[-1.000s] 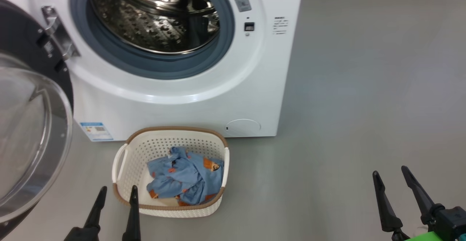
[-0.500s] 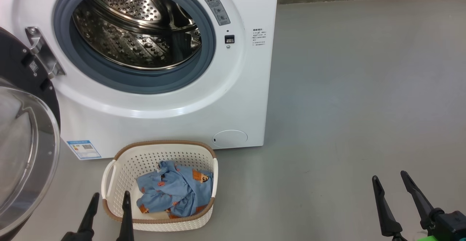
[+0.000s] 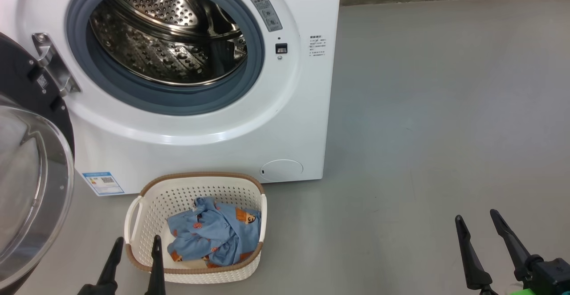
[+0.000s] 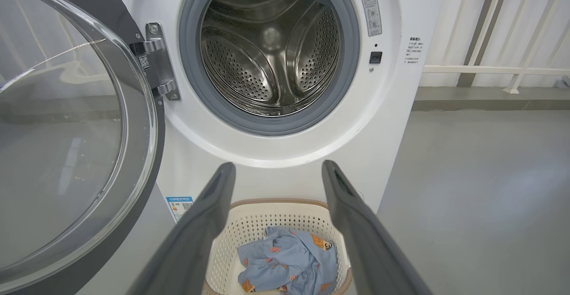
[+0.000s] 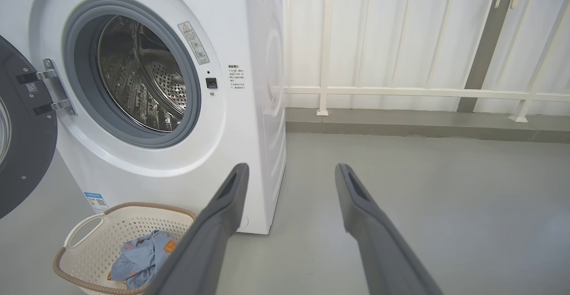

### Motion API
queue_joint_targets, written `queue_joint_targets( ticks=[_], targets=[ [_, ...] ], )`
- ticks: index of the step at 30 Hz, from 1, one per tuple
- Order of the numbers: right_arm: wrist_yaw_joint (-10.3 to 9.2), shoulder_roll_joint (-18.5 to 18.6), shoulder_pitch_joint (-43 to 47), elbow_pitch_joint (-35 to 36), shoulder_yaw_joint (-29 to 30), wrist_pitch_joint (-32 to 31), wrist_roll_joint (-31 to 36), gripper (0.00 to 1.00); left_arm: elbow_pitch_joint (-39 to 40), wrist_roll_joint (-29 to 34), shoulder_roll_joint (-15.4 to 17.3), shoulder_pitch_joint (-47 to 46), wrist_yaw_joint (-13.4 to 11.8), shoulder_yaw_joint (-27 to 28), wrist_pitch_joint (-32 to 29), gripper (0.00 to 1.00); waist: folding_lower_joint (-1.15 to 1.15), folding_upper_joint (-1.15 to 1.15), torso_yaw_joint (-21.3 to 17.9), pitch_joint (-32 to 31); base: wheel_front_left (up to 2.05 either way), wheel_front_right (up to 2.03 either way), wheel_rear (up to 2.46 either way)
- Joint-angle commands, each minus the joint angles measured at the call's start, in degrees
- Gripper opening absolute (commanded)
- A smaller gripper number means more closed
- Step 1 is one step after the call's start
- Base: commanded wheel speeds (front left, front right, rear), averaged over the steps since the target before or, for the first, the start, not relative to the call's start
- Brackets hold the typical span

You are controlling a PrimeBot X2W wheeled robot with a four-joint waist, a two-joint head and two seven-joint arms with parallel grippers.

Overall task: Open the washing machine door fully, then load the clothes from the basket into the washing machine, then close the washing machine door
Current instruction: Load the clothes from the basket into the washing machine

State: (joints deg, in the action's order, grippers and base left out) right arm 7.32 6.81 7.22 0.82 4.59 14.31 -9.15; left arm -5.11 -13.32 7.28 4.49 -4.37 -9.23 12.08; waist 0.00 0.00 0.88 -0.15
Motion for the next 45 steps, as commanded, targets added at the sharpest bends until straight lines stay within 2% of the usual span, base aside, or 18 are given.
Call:
queue_joint_targets(
  ticks=[1, 14, 32, 45],
  targets=[
    [0.17, 0.63, -0.67, 1.25, -1.04, 0.69, 0.31, 1.00, 1.69, -0.43, 1.13, -1.35, -0.56, 1.81, -0.13, 1.00, 0.00, 0.00, 0.00, -0.08, 0.00, 0.00, 0.00],
    [0.17, 0.67, -0.89, 1.04, -1.43, 0.69, -0.23, 1.00, 2.01, -0.30, 1.60, -1.18, -1.60, 1.52, -0.62, 1.00, 0.00, 0.00, -0.70, -0.27, 0.18, -0.18, 0.00],
    [0.17, 0.57, -1.10, 0.94, -1.47, 0.69, -0.14, 1.00, 2.12, -0.29, 2.26, -1.72, -2.17, 0.58, -0.89, 1.00, 0.00, 0.00, -0.56, 0.26, 1.50, -1.50, 0.00],
    [0.17, 0.64, -1.17, 0.69, -1.58, 0.69, -0.16, 1.00, 2.31, -0.44, 2.50, -1.42, -2.74, -0.06, -0.93, 1.00, 0.00, 0.00, -0.32, 0.23, 0.26, -0.26, 0.00]
  ],
)
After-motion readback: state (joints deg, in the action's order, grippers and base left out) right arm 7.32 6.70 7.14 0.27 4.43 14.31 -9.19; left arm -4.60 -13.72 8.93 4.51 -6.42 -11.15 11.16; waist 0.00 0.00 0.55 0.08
